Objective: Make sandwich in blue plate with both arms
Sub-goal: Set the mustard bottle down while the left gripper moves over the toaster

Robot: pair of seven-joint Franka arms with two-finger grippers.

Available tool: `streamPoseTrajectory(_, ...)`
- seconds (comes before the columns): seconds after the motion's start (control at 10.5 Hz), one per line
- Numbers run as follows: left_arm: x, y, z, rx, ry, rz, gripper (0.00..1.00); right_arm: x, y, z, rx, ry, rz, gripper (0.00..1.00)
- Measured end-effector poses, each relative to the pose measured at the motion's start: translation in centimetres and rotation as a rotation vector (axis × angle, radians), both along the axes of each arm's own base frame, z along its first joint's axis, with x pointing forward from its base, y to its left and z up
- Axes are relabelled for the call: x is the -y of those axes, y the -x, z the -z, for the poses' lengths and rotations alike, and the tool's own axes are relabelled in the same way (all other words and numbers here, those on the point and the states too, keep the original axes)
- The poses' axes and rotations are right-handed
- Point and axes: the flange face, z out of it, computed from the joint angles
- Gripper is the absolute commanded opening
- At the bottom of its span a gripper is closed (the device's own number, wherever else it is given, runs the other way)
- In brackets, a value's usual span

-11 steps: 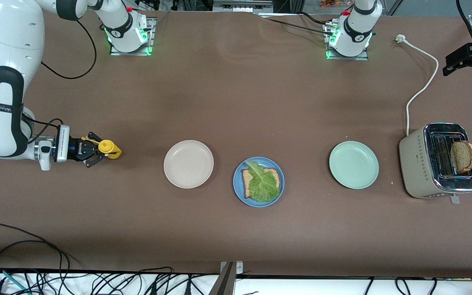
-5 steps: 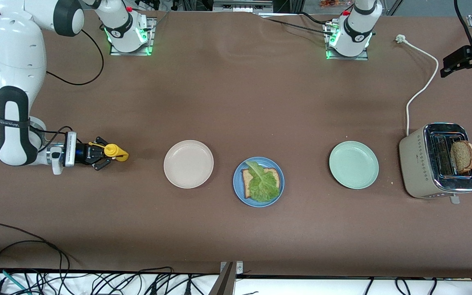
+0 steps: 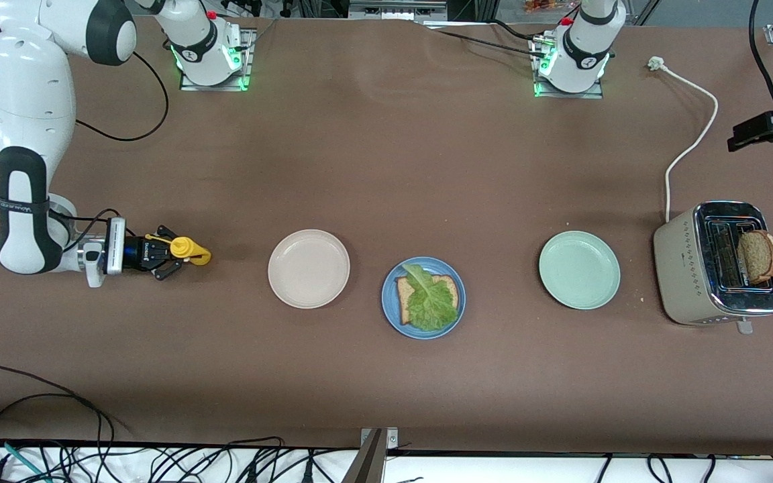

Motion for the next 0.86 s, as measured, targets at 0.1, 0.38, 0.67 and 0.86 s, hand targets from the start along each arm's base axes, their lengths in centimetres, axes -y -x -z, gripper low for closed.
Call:
streamPoseTrajectory(0.1,-0.8,-0.5,0.7,0.001,-0.001,-0.013,1.00,-0.1,0.1,0.1,-0.003,-0.004,-0.003,0.08)
streamPoseTrajectory(0.38,-3.5,-3.1,3.1,0.080,-0.017,-0.045,1.00,-0.1,0.2,0.4,-0.011,-0.012,-0.006,0.26)
streamPoseTrajectory(0.67,-4.5,-4.4,6.1,0.088,-0.091,-0.021,1.00,-0.2,0.3,0.4,-0.012,-0.014,-0.007,0.68)
streamPoseTrajectory(0.86,-5.5,-4.7,8.9,0.092,-0.090,0.010,1.00,-0.2,0.2,0.3,-0.012,-0.016,-0.008,0.89)
